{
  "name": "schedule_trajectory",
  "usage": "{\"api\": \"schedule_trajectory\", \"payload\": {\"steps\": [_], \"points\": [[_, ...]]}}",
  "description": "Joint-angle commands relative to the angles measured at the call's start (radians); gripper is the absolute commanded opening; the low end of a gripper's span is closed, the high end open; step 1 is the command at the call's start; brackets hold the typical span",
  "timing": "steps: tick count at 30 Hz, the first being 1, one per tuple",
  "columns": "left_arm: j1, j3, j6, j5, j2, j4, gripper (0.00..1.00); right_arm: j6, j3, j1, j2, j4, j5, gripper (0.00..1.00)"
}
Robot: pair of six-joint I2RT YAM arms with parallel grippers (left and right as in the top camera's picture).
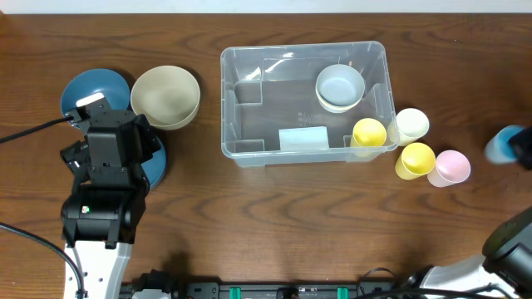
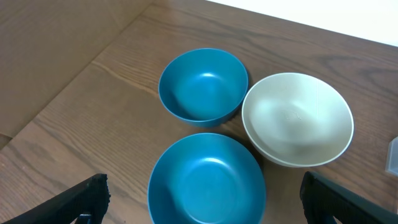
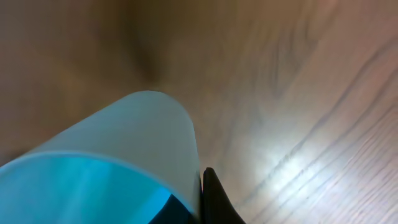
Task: Pack container
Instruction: 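Grasp the blue cup with the right gripper and lift, then drop the blue cup into the yellow cup in the bin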
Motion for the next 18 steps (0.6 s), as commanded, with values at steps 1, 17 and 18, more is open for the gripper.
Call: {"api": "schedule_trajectory", "payload": {"steps": [1, 17, 18], "points": [[0.005, 0.022, -0.009, -0.019, 0.001, 0.000, 0.98, -0.034, 0.110, 0.050, -0.093, -0.017, -0.126, 0.01], [0.005, 0.022, -0.009, -0.019, 0.001, 0.000, 0.98, -0.116, 0.198, 0.681, -0.203, -0.066, -0.098, 0.01], [0.005, 0.022, -0.009, -0.019, 0.001, 0.000, 0.98, -0.108, 0.198, 0.710, -0.196, -0.078, -0.069, 0.01]]}}
